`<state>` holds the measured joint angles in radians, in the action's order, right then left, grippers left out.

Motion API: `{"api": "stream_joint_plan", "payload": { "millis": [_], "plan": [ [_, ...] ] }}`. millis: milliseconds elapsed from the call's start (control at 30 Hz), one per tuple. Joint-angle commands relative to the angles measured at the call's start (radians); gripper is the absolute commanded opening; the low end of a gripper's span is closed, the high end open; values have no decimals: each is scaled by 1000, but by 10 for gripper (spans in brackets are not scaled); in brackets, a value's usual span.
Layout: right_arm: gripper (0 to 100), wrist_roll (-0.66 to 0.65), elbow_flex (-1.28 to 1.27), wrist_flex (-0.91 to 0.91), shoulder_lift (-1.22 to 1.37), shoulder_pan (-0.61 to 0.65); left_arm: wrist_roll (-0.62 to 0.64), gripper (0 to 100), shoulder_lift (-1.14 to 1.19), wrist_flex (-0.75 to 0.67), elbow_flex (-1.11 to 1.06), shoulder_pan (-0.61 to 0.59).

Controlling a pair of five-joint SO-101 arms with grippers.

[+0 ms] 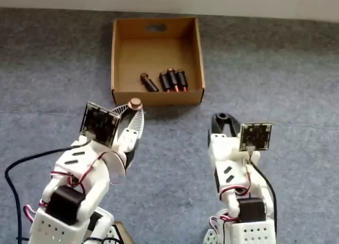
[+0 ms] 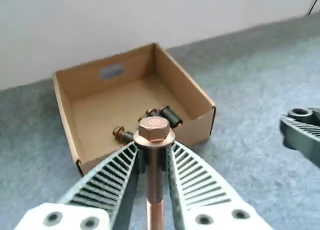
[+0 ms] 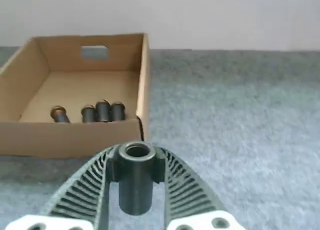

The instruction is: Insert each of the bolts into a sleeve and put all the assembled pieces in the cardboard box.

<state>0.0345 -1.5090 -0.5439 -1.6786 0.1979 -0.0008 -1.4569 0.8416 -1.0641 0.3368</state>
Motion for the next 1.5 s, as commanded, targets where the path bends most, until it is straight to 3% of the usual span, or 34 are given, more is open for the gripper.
{"api": "stream_joint_plan", "payload": {
  "millis": [0,200,400,600,800,967,1467],
  "plan": [
    [5,6,36,180,50,94,46,8,-19,-80,96,36],
    [5,6,36,286,71,154,130,8,67,-203,193,38],
    [5,6,36,286,71,151,137,8,226,-219,262,39],
    [5,6,31,285,71,150,137,8,361,-236,377,185],
    [5,-121,24,283,71,148,132,8,555,-437,400,249],
    [5,-120,24,283,71,148,129,8,650,-568,397,265],
    [5,-121,22,283,71,148,132,8,751,-578,397,268]
  ]
}}
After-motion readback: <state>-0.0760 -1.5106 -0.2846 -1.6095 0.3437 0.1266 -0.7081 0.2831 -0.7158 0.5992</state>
